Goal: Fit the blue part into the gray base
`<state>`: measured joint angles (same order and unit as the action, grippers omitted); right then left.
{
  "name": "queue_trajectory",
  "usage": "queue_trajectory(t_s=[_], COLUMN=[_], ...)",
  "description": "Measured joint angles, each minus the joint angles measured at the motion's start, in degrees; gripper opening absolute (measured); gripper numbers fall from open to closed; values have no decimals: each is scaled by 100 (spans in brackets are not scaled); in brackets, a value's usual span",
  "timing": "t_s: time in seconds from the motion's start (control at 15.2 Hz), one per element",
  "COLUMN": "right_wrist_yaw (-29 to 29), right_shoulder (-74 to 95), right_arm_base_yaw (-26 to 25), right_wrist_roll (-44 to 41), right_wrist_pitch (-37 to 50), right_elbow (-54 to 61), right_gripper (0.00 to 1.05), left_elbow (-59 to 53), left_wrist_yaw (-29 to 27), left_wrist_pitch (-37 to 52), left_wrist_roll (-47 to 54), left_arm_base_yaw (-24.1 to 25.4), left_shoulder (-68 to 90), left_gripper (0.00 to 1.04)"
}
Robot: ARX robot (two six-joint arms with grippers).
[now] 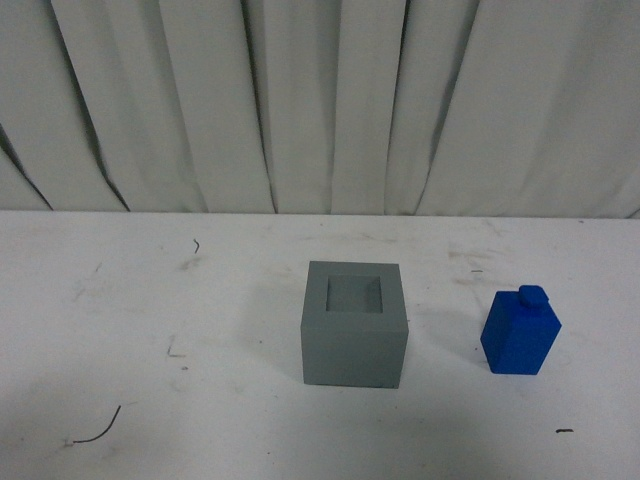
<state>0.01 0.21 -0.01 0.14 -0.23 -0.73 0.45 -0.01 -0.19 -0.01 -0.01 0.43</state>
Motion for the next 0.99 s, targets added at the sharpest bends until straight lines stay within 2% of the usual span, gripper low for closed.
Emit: queue_trajectory(t_s=[0.99], right_wrist_yaw=[0], right_shoulder=[0], right_arm_base_yaw=[0], right_wrist_roll=[-2], right_wrist_pitch=[0], right_elbow=[0], right_gripper=[98], left_elbow=[0], left_wrist_yaw=[0], left_wrist_pitch=[0], left_wrist_roll=[0], left_arm_base_yaw=[0], left_shoulder=[0], left_gripper=[98])
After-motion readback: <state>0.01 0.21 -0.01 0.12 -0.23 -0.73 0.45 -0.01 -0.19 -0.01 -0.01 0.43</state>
